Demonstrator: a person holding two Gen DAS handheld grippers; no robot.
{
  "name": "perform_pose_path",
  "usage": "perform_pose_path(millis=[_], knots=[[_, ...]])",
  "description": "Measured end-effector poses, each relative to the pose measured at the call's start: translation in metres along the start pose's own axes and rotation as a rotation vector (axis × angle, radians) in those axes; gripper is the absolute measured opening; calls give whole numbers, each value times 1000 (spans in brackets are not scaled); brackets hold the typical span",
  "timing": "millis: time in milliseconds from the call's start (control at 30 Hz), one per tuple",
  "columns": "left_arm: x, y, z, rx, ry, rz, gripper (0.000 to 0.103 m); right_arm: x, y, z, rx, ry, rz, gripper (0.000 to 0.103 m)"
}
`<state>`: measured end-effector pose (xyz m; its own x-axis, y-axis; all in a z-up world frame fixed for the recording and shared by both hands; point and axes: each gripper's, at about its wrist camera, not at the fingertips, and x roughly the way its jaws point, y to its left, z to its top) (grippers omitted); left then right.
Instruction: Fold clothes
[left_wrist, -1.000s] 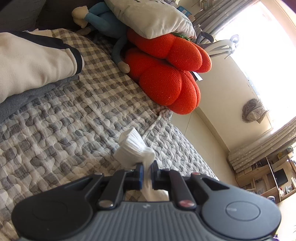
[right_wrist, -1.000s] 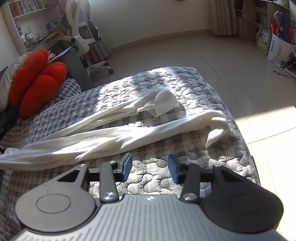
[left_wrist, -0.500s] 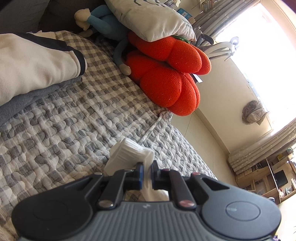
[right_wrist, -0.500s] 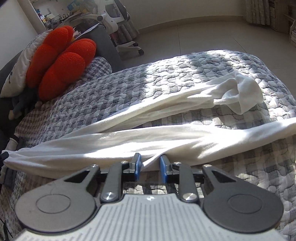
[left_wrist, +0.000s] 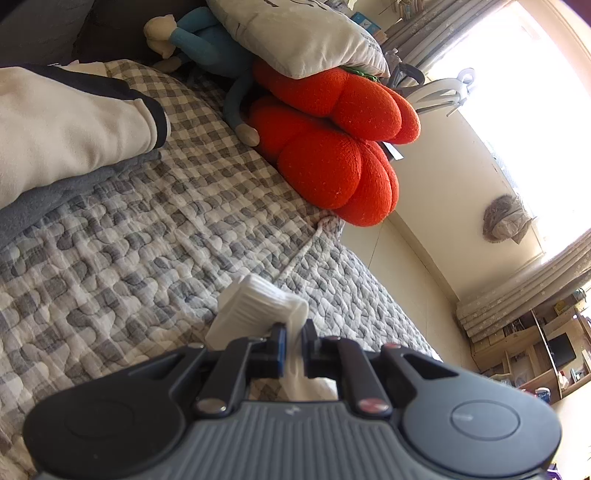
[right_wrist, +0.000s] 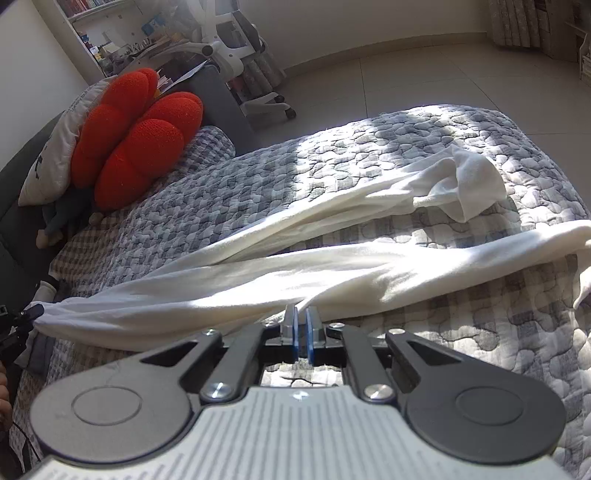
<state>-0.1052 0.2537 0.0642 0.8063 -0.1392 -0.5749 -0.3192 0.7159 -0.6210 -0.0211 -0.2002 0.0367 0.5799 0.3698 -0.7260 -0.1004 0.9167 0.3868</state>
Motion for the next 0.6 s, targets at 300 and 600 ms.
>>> perform_pose_path(millis=[300,600], knots=[[1,2,1,-1,5,4,9,14,1,5,59,0,-15,42],[2,0,0,9,-1,9,9,23,13,4,0,-3,-44,12]])
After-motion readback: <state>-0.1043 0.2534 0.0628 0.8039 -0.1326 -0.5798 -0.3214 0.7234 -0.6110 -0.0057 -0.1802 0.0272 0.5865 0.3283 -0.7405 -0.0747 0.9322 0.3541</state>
